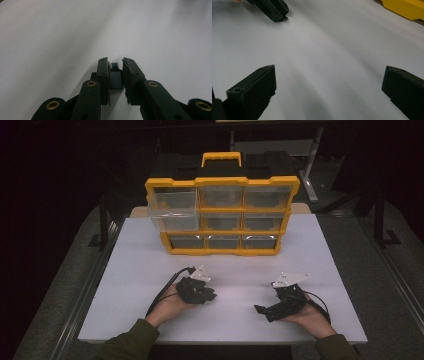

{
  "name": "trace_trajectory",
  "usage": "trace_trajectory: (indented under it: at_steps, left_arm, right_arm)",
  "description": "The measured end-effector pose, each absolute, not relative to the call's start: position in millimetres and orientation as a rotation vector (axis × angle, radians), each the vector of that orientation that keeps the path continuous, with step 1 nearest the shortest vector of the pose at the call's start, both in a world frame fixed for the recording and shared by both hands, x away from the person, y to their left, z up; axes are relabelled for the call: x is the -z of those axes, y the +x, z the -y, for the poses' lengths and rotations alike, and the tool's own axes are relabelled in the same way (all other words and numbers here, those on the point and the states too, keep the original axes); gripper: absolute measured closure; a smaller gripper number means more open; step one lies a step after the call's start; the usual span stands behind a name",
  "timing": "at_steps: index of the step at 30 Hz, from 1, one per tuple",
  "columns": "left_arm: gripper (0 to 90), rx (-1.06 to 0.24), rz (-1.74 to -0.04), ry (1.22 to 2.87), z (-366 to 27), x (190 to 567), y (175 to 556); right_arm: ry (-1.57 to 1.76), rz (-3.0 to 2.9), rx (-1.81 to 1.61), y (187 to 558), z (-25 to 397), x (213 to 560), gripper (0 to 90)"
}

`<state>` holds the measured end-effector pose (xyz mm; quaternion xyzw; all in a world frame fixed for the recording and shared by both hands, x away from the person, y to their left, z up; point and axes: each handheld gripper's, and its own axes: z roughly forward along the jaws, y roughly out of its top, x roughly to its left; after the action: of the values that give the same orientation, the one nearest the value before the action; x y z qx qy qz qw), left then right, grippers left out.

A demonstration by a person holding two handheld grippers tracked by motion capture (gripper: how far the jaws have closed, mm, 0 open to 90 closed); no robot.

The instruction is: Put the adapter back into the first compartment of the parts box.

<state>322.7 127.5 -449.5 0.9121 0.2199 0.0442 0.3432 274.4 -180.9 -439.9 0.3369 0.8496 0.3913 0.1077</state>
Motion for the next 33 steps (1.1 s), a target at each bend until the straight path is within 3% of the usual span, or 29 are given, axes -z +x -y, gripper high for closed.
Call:
trace_trajectory:
  at_steps: [17,33]
  left_arm:
    - [76.2,-0.078,-0.556,2.354,-133.2,449.2,325.5]
    - [76.2,-0.07,-0.592,2.314,-163.8,436.8,330.5]
  right_arm:
    - [0.99,-2.503,-1.157,274.7,181.2,439.8,0.0]
    - [0.983,-2.509,-1.154,275.7,179.8,440.7,0.0]
